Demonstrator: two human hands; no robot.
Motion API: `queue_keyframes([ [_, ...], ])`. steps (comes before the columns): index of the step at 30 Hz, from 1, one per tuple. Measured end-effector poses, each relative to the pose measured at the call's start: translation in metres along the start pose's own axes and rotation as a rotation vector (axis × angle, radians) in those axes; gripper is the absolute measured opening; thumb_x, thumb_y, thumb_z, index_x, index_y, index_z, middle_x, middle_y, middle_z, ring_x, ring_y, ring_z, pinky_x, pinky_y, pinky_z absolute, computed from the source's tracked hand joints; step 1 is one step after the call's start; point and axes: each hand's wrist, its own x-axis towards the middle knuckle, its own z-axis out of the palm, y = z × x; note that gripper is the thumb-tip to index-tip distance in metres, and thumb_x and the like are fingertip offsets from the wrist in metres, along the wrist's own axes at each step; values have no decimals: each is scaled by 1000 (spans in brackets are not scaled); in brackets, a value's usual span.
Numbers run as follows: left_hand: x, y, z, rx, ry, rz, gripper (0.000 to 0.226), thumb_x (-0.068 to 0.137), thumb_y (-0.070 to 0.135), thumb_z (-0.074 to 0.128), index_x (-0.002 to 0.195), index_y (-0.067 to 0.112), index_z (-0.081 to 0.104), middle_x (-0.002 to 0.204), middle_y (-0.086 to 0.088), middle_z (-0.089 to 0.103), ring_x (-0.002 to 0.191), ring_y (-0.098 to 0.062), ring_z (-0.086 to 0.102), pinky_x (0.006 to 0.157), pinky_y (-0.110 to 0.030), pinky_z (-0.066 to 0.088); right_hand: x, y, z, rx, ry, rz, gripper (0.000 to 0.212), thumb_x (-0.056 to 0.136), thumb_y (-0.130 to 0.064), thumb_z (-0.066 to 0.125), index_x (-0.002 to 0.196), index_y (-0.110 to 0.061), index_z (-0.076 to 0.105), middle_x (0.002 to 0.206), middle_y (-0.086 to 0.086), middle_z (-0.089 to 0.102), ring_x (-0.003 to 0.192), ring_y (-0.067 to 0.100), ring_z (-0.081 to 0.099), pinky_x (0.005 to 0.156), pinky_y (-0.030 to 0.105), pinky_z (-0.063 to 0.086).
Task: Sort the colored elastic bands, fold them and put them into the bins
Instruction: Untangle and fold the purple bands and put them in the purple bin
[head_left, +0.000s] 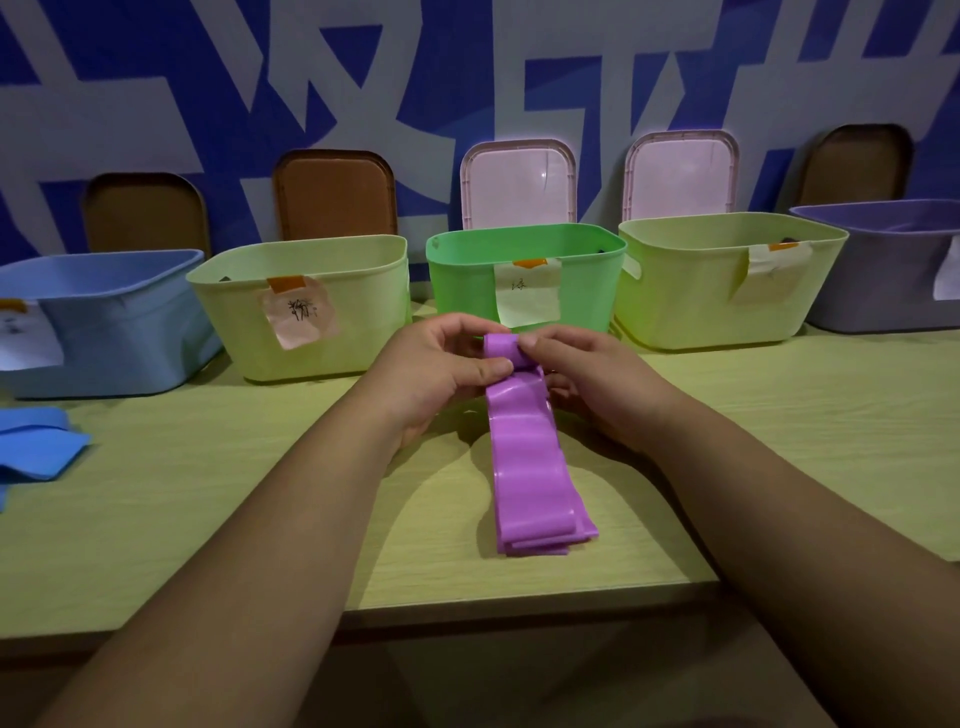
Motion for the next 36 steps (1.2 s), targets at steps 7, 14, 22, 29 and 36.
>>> queue_keyframes([
  [7,1,2,-1,-71,-80,-87,39,87,8,85,124,9,74,112,-9,81,106,-24,79,90,-33,63,-1,-3,1,83,26,-49,24,100,-18,74,120,-4,75,113,22,75,98,27,71,96,43,57],
  [14,1,1,-1,-82,-84,-162,38,92,33,81,123,13,74,110,-10,82,102,-25,79,90,-38,63,-4,-6,-2,78,26,-82,30,95,-6,78,125,-10,74,116,16,79,103,27,75,94,39,62],
  [22,6,-3,-2,-127,-1,-71,34,88,2,81,120,9,73,106,-14,82,101,-29,80,89,-38,64,-4,-7,1,171,-13,-38,37,98,-2,72,133,-11,69,123,20,75,106,29,75,99,40,61],
  [29,8,-5,-3,-14,46,30,43,81,-4,86,115,21,79,112,-6,80,107,-26,79,95,-42,64,-5,-5,1,107,20,-32,29,101,-25,73,129,-16,72,119,13,78,109,31,76,98,42,61],
  [36,4,1,0,-118,-62,-92,49,85,4,84,132,9,68,115,-6,81,109,-21,78,99,-37,61,-6,-9,-2,208,47,-54,37,96,-7,76,132,-11,70,124,20,75,109,36,75,96,44,63],
])
